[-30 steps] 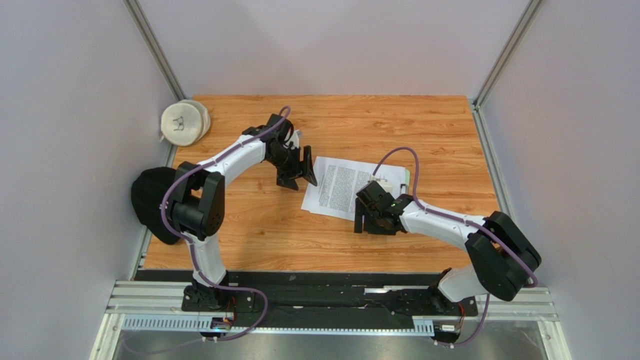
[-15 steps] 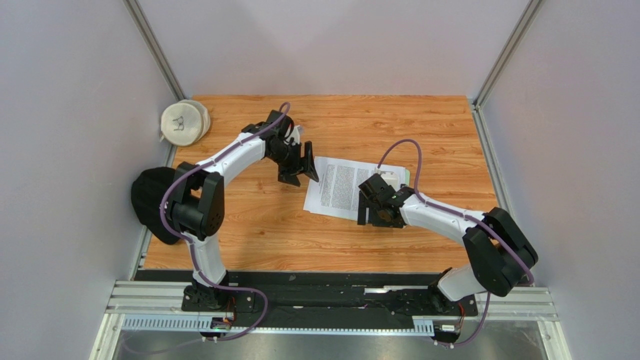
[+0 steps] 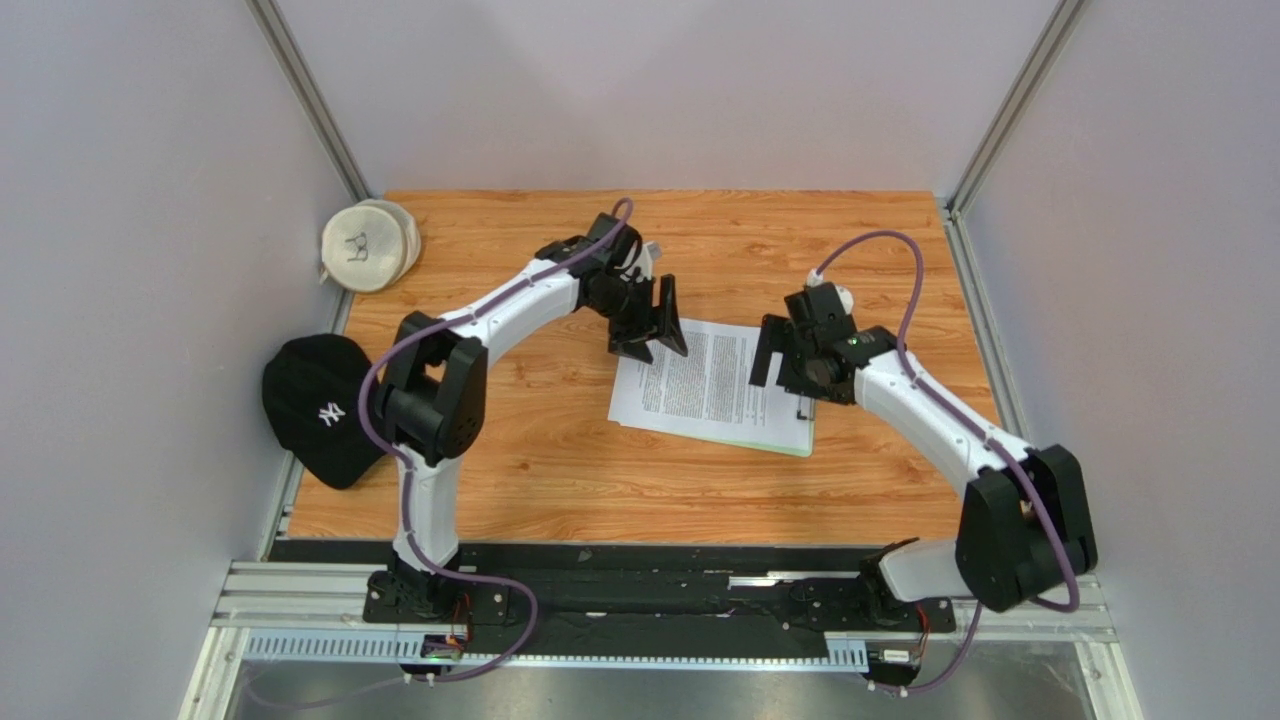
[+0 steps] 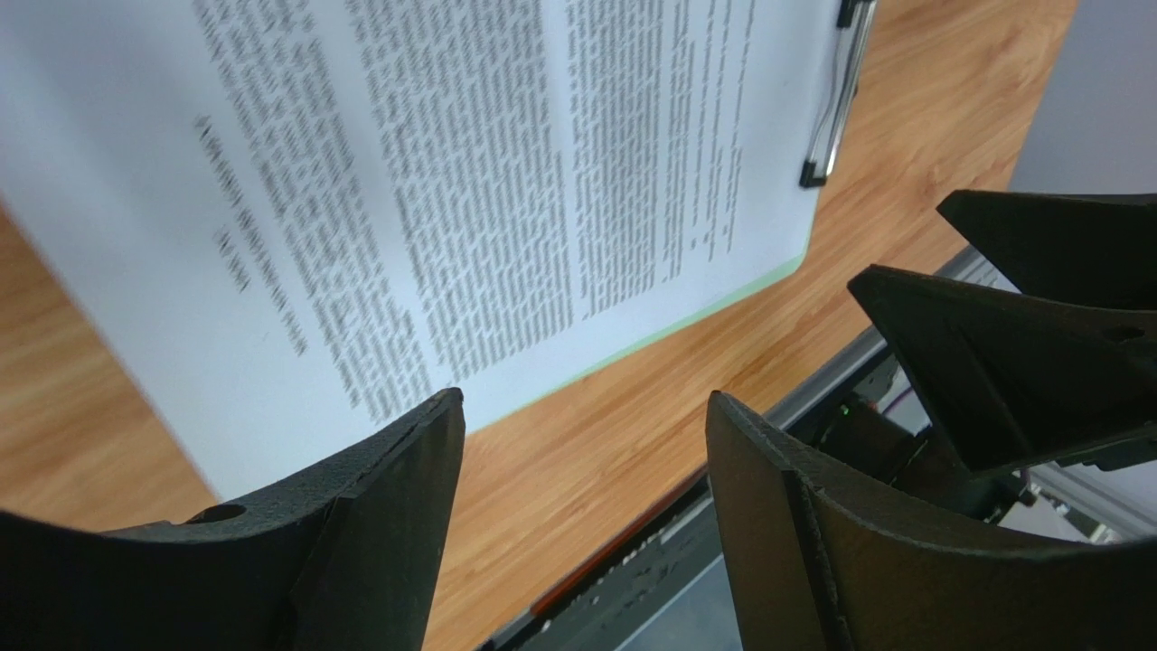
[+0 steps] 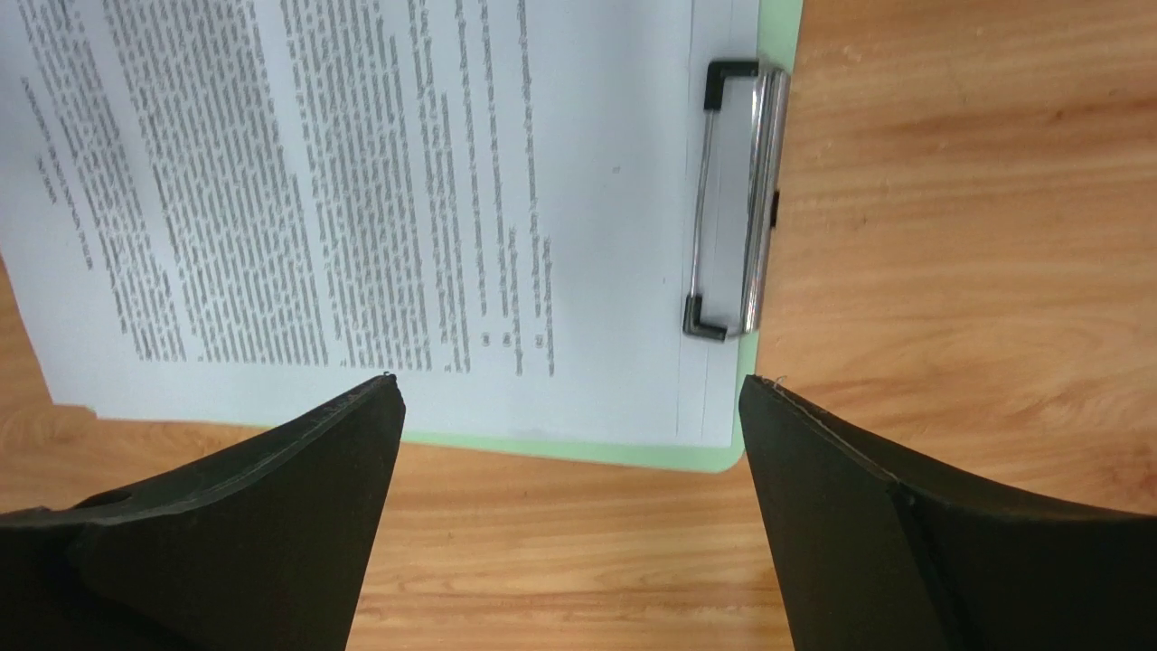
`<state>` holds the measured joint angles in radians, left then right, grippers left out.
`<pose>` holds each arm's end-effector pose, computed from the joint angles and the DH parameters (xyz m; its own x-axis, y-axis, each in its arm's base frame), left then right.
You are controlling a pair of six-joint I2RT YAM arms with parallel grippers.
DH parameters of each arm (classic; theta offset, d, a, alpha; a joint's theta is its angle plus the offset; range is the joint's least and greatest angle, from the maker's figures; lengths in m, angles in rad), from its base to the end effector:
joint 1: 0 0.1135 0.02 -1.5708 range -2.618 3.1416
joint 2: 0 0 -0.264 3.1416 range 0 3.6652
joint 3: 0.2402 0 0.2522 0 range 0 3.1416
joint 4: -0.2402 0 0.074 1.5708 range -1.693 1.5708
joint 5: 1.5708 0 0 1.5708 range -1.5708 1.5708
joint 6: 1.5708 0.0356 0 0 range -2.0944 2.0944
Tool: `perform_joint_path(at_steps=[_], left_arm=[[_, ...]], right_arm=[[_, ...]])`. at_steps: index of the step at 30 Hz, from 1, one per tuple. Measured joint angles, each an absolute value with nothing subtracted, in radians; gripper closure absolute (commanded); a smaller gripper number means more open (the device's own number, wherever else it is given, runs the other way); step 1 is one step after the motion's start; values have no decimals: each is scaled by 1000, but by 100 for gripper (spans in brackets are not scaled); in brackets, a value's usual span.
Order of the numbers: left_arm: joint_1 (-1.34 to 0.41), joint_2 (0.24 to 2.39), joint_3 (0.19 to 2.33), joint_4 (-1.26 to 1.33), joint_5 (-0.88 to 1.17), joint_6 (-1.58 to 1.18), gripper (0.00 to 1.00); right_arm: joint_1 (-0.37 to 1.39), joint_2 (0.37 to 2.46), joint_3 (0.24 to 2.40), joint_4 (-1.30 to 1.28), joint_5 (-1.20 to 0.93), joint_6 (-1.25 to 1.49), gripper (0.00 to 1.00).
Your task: Put the files into the folder
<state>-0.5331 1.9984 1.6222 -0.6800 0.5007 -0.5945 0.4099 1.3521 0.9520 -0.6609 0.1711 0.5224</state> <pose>0.3626 -0.2338 0.2279 -0.9847 0.0106 -0.1737 0.1180 0.7742 -0.6219 0.2454 0.1000 0.2358 -0.8517 0.1660 -0.4971 0.1252 0.9855 0.1147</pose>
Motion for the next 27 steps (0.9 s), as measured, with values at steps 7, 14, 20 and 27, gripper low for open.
perform_joint_path(at_steps=[7, 14, 20, 27], left_arm=[[-588, 2200, 1803, -625, 497, -678, 30], [-602, 2290, 1840, -577, 480, -759, 31], [-607, 2311, 1840, -556, 472, -797, 32], [-629, 2311, 1841, -544, 473, -804, 33]], right_arm=[[250, 1583, 1063, -645, 95, 476, 66], [261, 1678, 1091, -649, 116, 483, 65], [264, 1686, 1091, -645, 141, 483, 57], [264, 1714, 1094, -650, 204, 461, 38]])
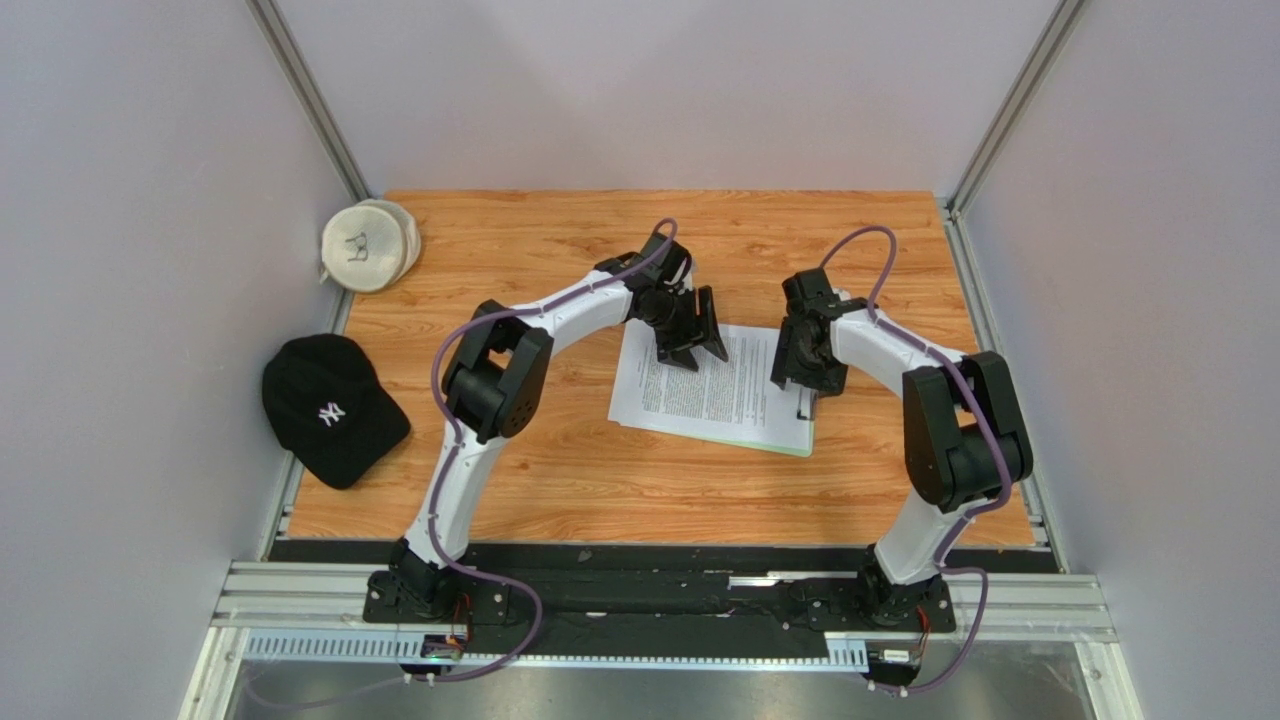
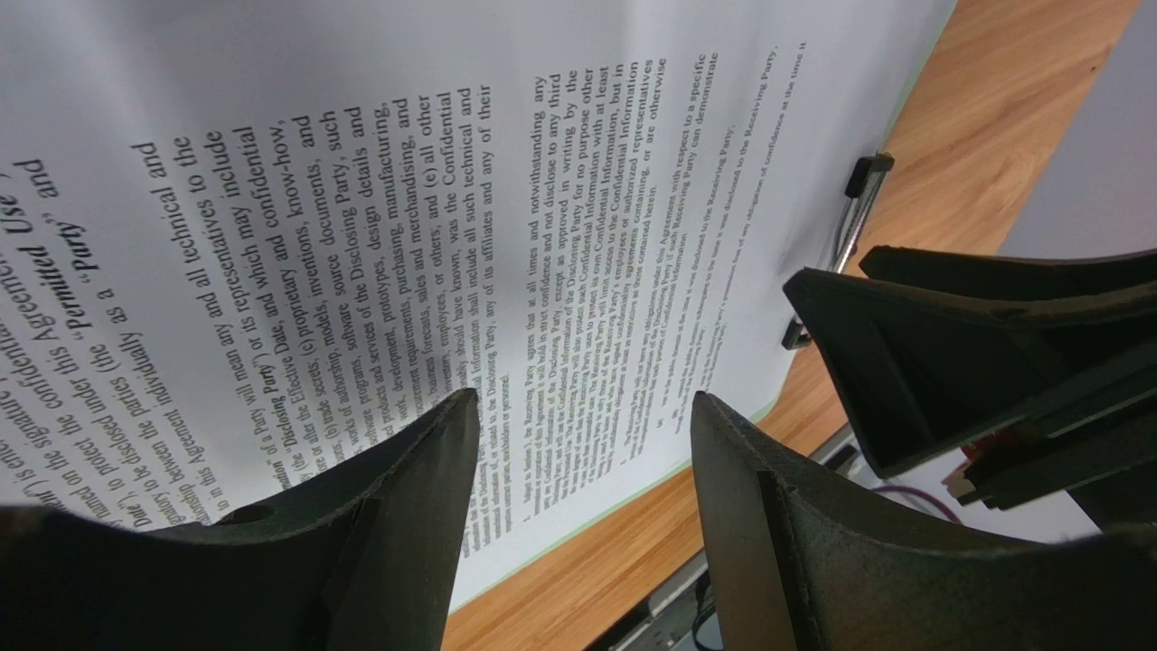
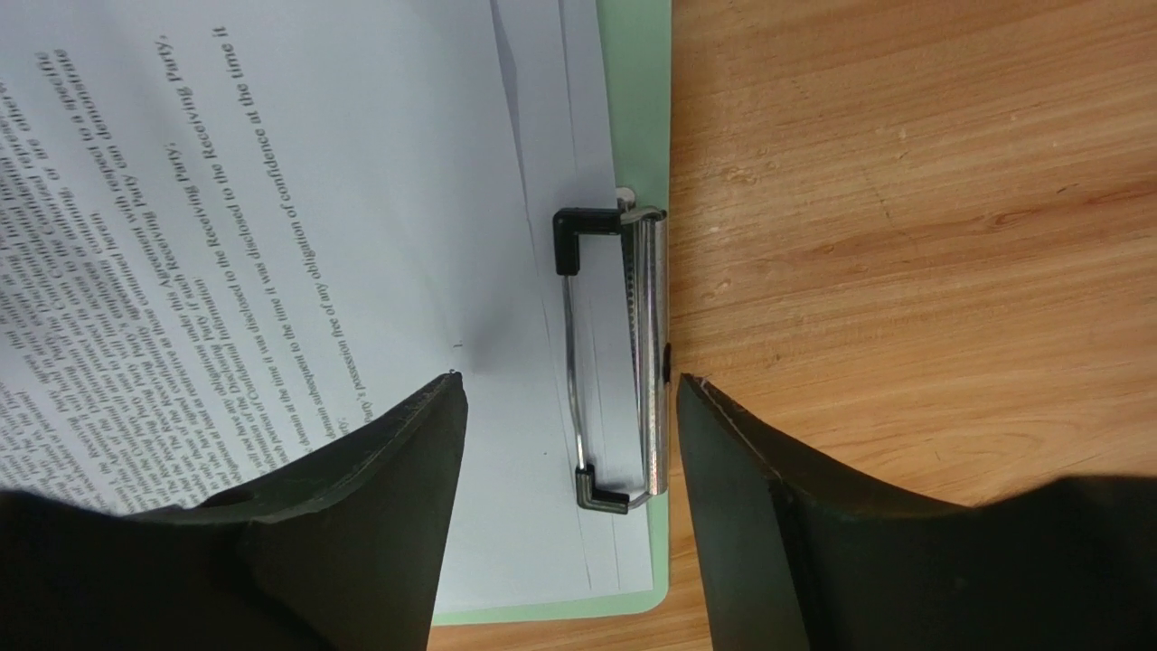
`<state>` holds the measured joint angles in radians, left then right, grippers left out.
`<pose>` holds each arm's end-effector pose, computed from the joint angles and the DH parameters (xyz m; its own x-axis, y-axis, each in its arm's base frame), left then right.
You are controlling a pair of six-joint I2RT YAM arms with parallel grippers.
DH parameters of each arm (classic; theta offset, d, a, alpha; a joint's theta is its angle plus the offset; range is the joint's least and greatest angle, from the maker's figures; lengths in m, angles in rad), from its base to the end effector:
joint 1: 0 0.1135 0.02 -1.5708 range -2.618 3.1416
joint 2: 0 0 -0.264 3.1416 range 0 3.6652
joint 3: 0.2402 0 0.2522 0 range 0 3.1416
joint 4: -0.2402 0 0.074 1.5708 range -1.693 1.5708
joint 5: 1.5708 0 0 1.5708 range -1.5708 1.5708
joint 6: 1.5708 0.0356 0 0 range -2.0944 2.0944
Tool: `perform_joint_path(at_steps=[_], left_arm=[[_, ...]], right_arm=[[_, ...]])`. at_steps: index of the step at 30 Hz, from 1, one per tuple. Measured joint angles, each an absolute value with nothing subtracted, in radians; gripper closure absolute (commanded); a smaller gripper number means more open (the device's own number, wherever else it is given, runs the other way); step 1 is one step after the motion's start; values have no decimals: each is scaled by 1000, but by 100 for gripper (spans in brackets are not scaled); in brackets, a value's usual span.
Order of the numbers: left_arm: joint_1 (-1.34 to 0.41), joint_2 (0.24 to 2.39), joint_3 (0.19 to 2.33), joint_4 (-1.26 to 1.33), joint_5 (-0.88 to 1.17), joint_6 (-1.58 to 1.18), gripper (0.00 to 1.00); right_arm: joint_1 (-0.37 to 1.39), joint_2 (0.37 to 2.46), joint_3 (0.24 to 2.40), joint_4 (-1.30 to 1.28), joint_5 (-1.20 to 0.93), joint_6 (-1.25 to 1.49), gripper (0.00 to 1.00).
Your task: Put the files into the folder
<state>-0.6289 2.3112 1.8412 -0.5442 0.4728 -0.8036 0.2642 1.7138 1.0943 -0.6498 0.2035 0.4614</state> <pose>0.3944 -0.3069 0.1612 -0.9936 -0.0697 -0.0884 0.0043 0.7610 -0.6487 0.3149 0.0777 0.1775 -0.9134 0.2046 -0.3518 0.2333 0.9716 -0.0406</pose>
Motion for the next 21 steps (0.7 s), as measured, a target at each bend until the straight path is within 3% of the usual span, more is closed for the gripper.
perform_joint_path(at_steps=[5, 15, 21], left_arm=[[-642, 2311, 1841, -541, 473, -804, 33], [-646, 2311, 1841, -541, 476, -803, 34], [-646, 2311, 1841, -541, 480, -803, 34]], right_arm=[[260, 1751, 1095, -648, 209, 441, 57], [235, 1750, 1088, -632, 212, 416, 55], [200, 1735, 1064, -605, 186, 398, 45]])
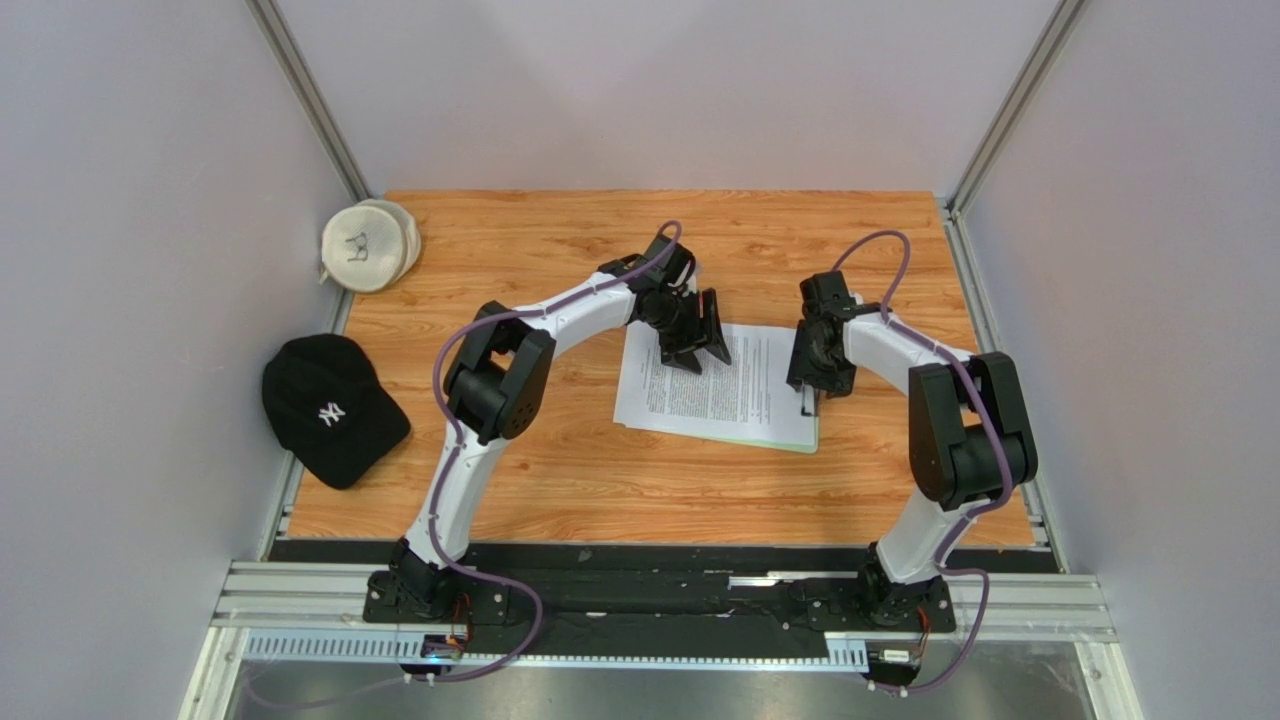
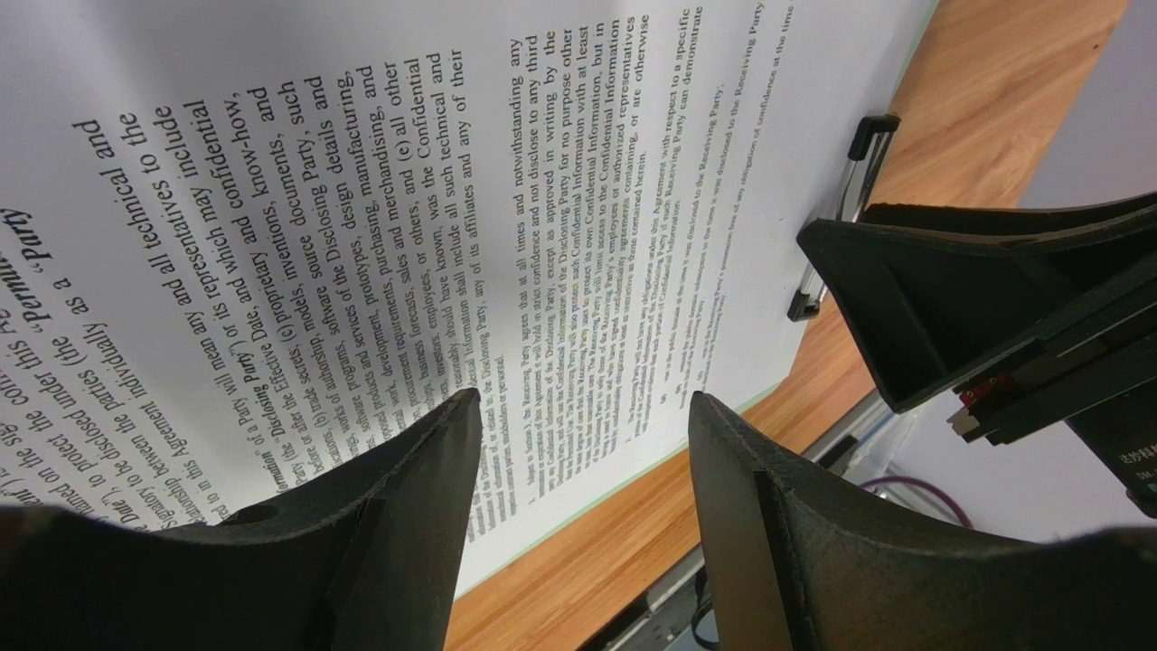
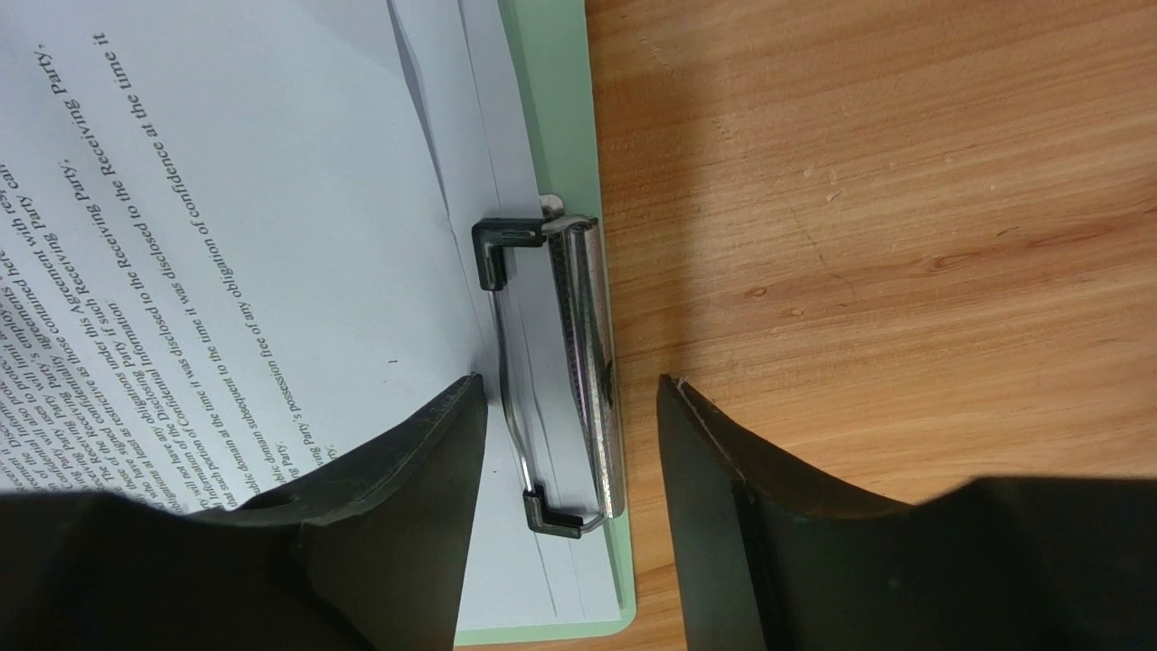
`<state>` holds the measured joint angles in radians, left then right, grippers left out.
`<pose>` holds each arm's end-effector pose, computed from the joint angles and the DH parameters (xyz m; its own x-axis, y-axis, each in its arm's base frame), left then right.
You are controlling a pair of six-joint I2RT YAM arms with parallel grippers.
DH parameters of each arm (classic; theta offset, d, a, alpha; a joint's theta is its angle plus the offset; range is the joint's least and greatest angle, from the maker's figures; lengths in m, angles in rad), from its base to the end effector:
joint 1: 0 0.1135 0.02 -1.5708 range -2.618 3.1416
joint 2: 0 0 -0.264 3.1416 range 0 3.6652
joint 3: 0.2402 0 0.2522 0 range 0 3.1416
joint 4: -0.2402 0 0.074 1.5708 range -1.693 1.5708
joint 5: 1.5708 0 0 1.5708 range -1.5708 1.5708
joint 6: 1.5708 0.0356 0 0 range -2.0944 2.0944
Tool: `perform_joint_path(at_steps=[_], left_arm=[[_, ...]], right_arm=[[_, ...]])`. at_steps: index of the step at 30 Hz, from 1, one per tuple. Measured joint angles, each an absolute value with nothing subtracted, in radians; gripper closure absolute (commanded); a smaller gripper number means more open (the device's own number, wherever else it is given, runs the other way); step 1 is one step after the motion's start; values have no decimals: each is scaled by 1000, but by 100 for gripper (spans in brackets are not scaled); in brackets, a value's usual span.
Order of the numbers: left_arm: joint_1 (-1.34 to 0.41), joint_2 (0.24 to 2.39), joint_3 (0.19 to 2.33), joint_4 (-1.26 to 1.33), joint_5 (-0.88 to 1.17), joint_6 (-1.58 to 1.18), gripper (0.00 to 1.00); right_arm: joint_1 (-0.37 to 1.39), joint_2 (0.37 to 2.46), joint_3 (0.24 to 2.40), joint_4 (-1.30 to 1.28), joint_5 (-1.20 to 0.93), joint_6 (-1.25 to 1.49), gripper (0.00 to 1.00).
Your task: Put the files into the folder
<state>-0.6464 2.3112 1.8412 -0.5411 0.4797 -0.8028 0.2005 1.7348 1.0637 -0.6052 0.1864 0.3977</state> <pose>0.3890 -0.3141 0.1615 -0.9950 -0.0486 -0.0875 0.0205 0.7566 -0.6536 0.3187 0.0580 0.1643 -0.9200 0.2014 -0.3363 0.2314 0.9715 -0.0511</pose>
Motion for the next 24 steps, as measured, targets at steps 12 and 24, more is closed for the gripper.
perform_joint_path(at_steps=[12, 24], left_arm=[[-649, 2311, 1841, -542, 482, -802, 34], [-669, 2315, 1923, -603, 435, -780, 36]], right_arm=[[195, 1728, 1047, -571, 155, 366, 61], [195, 1700, 1006, -511, 144, 342, 100]])
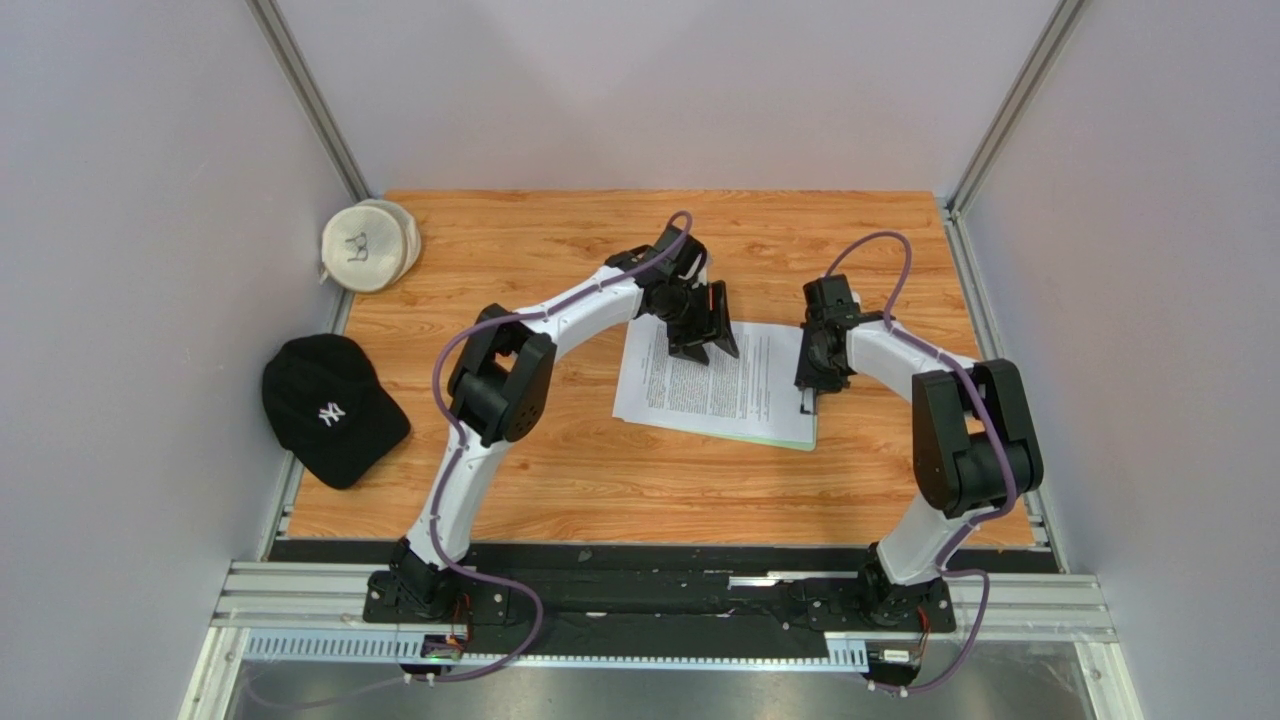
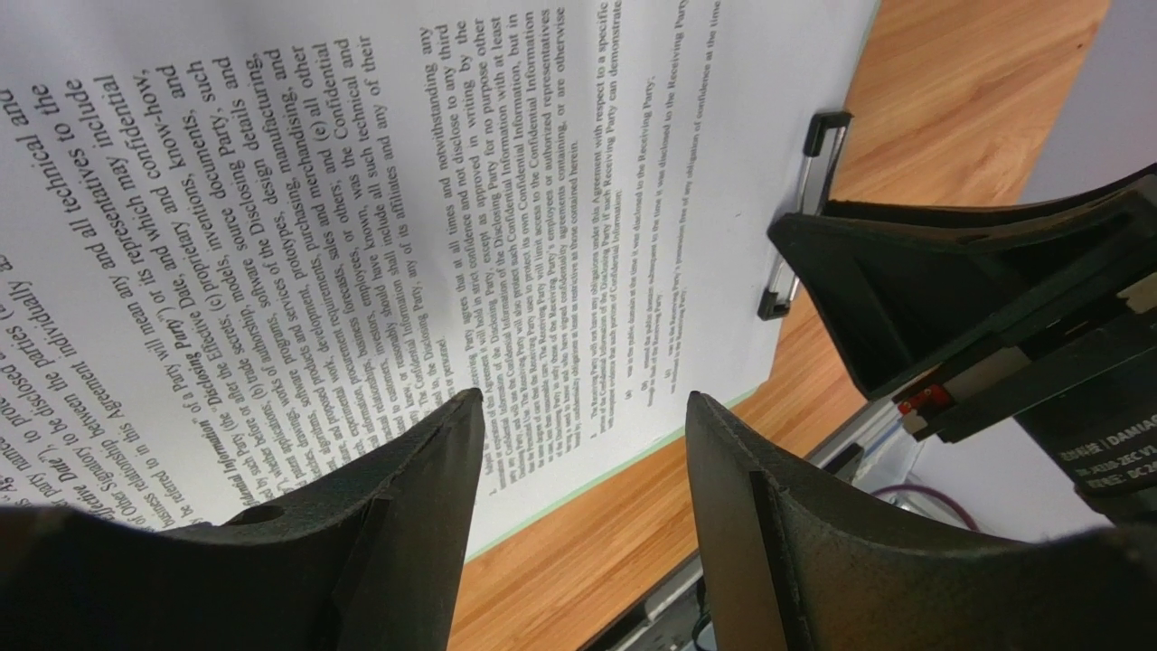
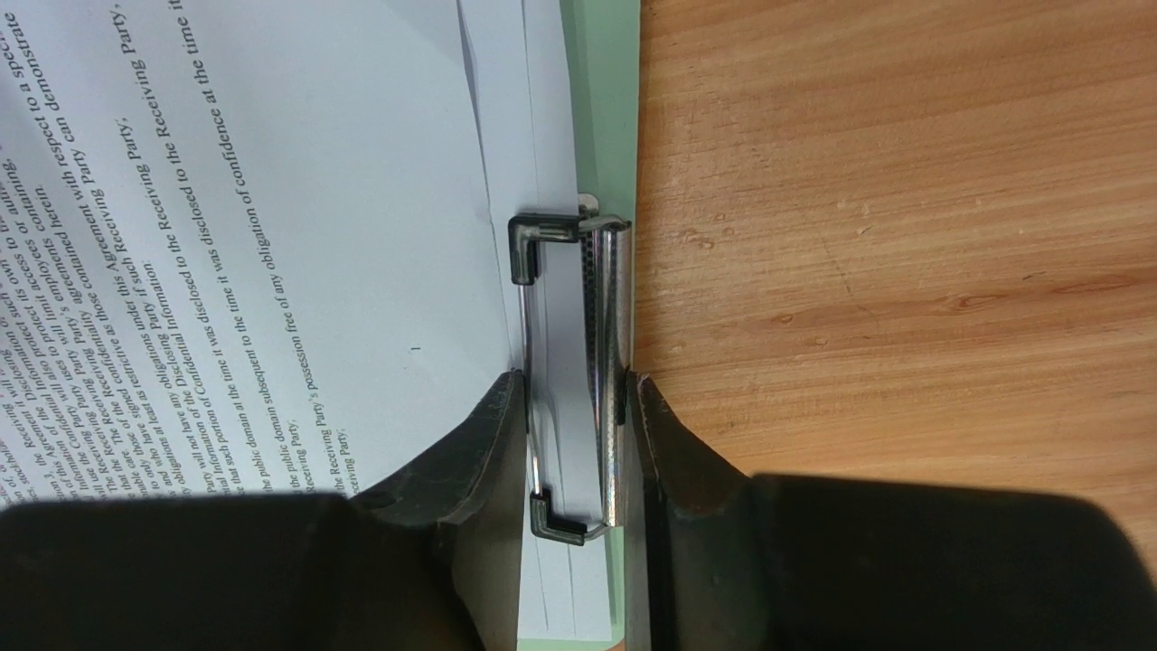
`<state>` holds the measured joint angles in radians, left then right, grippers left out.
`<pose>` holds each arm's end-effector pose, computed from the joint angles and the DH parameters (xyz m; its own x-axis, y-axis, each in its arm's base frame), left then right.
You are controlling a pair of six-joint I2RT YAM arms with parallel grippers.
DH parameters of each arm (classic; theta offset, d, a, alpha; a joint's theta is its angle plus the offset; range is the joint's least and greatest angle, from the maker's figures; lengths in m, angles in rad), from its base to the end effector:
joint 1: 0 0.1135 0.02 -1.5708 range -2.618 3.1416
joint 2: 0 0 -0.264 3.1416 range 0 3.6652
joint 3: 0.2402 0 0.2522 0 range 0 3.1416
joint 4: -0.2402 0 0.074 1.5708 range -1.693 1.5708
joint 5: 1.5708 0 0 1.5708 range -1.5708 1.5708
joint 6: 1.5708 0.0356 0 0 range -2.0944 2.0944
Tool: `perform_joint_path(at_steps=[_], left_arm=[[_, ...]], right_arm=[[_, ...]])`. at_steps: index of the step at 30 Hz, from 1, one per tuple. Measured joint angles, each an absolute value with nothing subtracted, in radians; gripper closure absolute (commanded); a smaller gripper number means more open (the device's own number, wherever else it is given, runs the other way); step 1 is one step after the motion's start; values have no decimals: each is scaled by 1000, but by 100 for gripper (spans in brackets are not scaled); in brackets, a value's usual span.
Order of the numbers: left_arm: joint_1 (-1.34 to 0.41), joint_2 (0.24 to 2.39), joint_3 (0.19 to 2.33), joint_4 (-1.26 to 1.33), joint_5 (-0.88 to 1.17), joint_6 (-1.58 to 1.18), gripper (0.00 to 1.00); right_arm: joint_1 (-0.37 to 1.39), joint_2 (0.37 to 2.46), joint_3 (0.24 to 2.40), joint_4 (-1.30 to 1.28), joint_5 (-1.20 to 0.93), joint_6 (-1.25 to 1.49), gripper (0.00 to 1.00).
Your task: Put the files into the folder
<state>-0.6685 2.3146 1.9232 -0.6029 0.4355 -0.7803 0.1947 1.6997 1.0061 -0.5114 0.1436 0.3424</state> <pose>0.3878 -0.3254 0.1807 -0.9899 -0.0310 -0.1386 0.0648 0.7699 -0.6348 0.3147 0.0569 0.1628 -0.9104 0.1592 -0.3818 0.1746 0.9846 -0.0058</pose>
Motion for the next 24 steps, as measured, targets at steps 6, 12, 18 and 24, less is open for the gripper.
perform_joint_path(at_steps=[6, 12, 18, 24], left_arm=[[-672, 2368, 1954, -612, 422, -800, 37], [-664, 2392, 1958, -618, 435, -835, 38], [-664, 2392, 1954, -614, 443, -855, 38], [-664, 2392, 1951, -612, 448, -859, 39]], right_arm=[[191, 1681, 982, -479, 112, 320, 100], [145, 1645, 925, -400, 2, 305, 100], [88, 1599, 844, -289, -128, 310, 100], [24, 1581, 783, -196, -265, 333, 100]])
